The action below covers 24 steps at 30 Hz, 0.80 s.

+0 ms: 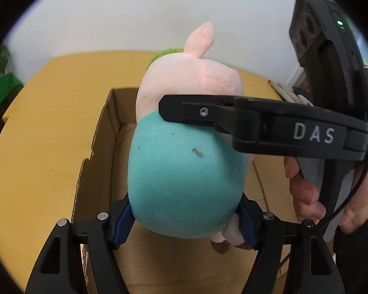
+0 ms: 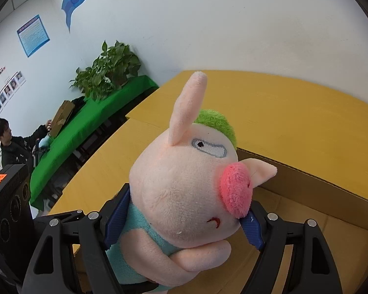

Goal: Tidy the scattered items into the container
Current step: 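Open the left gripper to drop the plush pig into the box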

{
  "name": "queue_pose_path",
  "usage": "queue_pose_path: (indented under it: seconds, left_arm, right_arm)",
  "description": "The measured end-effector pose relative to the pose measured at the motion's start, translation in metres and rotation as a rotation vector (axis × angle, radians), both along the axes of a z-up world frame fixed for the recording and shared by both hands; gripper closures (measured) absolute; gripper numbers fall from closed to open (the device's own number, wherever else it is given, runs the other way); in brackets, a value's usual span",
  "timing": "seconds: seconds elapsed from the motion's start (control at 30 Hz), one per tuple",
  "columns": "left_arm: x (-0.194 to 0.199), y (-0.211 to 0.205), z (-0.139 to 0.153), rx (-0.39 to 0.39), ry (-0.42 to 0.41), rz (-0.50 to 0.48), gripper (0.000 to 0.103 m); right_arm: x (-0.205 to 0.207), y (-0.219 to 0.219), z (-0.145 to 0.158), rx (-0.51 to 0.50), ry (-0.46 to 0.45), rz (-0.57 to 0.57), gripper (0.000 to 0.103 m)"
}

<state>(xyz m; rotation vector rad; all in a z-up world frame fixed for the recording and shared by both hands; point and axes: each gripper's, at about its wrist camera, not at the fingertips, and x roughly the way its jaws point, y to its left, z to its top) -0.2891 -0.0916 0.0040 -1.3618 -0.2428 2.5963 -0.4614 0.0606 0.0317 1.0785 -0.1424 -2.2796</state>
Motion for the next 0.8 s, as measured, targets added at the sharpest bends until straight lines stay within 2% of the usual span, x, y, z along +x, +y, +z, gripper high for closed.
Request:
queue_pose_path:
  seconds: [0.2, 0.47, 0.6, 0.8]
  left_arm:
    - [-0.010, -0.004, -0.015, -0.037, -0.056, 0.072, 0.029]
    - [-0.014, 0.008, -0.026, -0.130, -0.099, 0.095, 0.028]
    - [-0.012, 0.017, -0.028, -0.167, -0.096, 0.097, 0.024]
    - [0.005, 0.026, -0.015, -0.185, -0.069, 0.096, 0.025]
  right_arm:
    - [-0.026, -0.006, -0.029, -0.042, -0.066, 0.019, 0.019]
    - [-0.033, -0.008, -0.047, -0.072, -0.080, 0.023, 0.019]
    - [-0.035, -0.005, -0.054, -0.079, -0.091, 0.020, 0.019]
    - [-0.037, -0.006, -0.058, -0.071, -0.108, 0.011, 0.019]
